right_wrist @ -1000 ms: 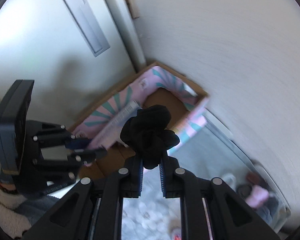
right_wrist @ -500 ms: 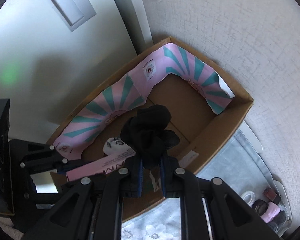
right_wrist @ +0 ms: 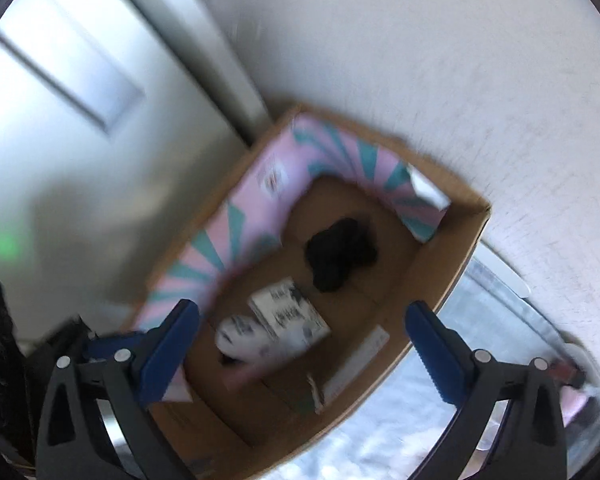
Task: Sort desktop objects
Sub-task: 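Carry the toothbrush box and scrunchie into the cardboard box and release both, then move both tools back over the table toward the floss box and grey slipper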
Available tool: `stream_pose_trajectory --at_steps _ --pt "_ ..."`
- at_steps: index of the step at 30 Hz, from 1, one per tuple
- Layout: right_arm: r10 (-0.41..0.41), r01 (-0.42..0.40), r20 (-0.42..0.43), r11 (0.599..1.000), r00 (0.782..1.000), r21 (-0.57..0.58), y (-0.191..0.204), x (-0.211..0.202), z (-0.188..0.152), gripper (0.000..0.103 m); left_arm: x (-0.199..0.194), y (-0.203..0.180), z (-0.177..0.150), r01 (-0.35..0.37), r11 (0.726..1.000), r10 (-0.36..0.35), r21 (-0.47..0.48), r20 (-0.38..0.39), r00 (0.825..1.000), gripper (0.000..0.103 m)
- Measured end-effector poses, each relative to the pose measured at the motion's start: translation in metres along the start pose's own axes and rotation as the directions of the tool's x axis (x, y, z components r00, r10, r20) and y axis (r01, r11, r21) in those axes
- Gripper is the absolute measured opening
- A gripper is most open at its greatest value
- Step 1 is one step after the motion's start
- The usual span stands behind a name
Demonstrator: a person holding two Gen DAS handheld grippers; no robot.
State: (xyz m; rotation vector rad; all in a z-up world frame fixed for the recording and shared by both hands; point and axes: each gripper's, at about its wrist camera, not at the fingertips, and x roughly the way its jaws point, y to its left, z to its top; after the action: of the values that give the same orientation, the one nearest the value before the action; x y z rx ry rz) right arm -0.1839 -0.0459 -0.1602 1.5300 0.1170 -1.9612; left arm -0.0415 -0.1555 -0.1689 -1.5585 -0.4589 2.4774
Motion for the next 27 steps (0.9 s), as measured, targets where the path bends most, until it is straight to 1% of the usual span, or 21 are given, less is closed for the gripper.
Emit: stream_pose_trajectory --at_steps 3,6,9,12,14,17,19,21,22,24,25,26,27 --pt "0.0 -0.002 0.064 0.999 0.998 0.038 -0.011 -0.013 -0.005 0.103 0.005 -0.003 -0.005 -0.044 0.999 0.044 0.006 0.021 0.999 0.103" --pt "-0.008 0.005 0.103 0.999 0.995 0.032 -0.018 -0.023 -0.012 0.103 0.011 -0.005 -0.007 -0.087 0.996 0.087 0.018 0.023 0.996 0.103" --pt "-0.01 0.007 0.114 1.0 0.993 0.028 -0.024 -0.032 -0.025 0.103 0.013 -0.006 -0.007 -0.086 0.996 0.085 0.022 0.022 0.996 0.103" --pt "-0.008 0.003 0.11 0.999 0.994 0.042 -0.027 -0.036 -0.034 0.103 0.01 -0.013 -0.008 -0.085 0.996 0.084 0.04 0.045 0.995 0.103" --pt "-0.02 0.015 0.107 0.999 0.994 0.047 -0.031 -0.049 -0.041 0.103 0.005 -0.02 -0.008 -0.107 0.992 0.103 0.065 0.069 0.992 0.103" --pt "-0.057 0.05 0.131 0.997 0.99 0.059 -0.044 -0.071 -0.056 0.103 0.002 -0.04 0.0 -0.152 0.979 0.137 0.136 0.109 0.984 0.103" --pt "-0.077 0.069 0.132 0.996 0.988 0.062 -0.053 -0.09 -0.066 0.103 0.002 -0.054 0.003 -0.139 0.974 0.12 0.182 0.11 0.987 0.103" --pt "-0.114 0.106 0.142 0.992 0.983 0.062 -0.061 -0.117 -0.078 0.103 0.004 -0.07 0.008 -0.109 0.969 0.091 0.221 0.093 0.992 0.103" --pt "-0.13 0.122 0.143 0.991 0.981 0.063 -0.065 -0.126 -0.085 0.103 0.007 -0.078 0.009 -0.104 0.965 0.087 0.241 0.081 0.993 0.103" --pt "-0.202 0.195 0.133 0.979 0.97 0.068 -0.074 -0.149 -0.103 0.103 0.008 -0.097 0.011 -0.108 0.951 0.096 0.289 0.055 0.994 0.103" --pt "-0.259 0.251 0.132 0.965 0.957 0.074 -0.078 -0.159 -0.111 0.103 0.01 -0.107 0.011 -0.103 0.943 0.094 0.316 0.045 0.995 0.103" --pt "-0.335 0.327 0.121 0.941 0.934 0.084 -0.083 -0.17 -0.124 0.103 0.009 -0.116 0.009 -0.098 0.935 0.089 0.34 0.043 0.995 0.103" --pt "-0.362 0.354 0.112 0.931 0.925 0.09 -0.088 -0.176 -0.133 0.103 0.012 -0.127 0.007 -0.082 0.927 0.073 0.366 0.039 0.997 0.103"
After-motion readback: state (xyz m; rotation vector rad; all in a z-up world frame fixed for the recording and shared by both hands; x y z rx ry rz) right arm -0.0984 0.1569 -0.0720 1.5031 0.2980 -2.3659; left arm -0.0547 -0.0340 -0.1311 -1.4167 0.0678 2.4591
